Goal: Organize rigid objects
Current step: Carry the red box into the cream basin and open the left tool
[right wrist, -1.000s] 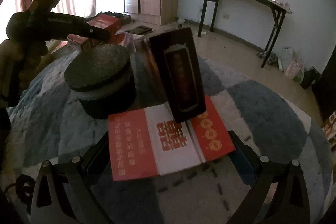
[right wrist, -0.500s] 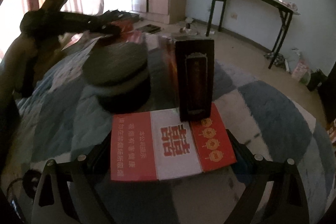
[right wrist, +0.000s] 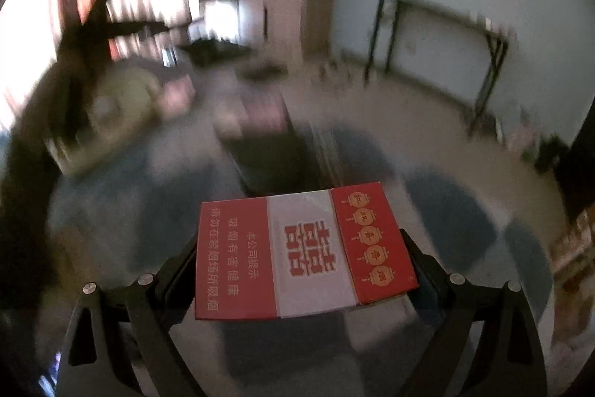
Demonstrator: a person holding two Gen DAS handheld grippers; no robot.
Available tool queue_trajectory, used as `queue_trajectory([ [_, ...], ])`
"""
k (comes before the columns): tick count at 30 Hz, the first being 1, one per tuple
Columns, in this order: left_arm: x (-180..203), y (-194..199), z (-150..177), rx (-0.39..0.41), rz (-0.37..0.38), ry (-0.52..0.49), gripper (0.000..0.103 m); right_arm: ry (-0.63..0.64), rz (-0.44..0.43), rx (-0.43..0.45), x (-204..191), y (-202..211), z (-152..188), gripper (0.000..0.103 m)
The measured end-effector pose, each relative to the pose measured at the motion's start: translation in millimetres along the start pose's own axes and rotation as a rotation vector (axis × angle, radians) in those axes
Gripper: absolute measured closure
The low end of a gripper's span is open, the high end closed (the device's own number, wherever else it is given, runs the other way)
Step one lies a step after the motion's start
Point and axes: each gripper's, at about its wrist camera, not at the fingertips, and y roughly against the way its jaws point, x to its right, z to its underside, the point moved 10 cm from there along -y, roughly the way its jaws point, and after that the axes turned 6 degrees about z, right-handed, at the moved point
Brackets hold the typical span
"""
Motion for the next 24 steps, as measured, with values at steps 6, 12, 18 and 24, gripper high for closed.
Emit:
queue_trajectory([
  [6, -141.3, 67.0, 23.9, -0.002, -0.143, 0.194, 0.045, -0.010, -0.225, 0.214, -110.2, 0.1, -101.5, 0.008],
  [12, -216.0, 61.8, 64.7, -0.045, -0.166, 0.374, 0.045, 0.207, -0.433, 0.112, -250.2, -68.3, -130.4, 0.009],
  [18, -226.6, 26.3, 93.9, -0.139, -0.102, 0.447, 0.045, 0.329, -0.466, -0.037, -327.6, -130.3, -123.5, 0.009],
  [24, -211.6, 3.0, 104.0, -0.216, -0.076, 0.436, 0.045, 0.387, -0.416, -0.116, -358.2, -170.0, -132.6, 0.009],
])
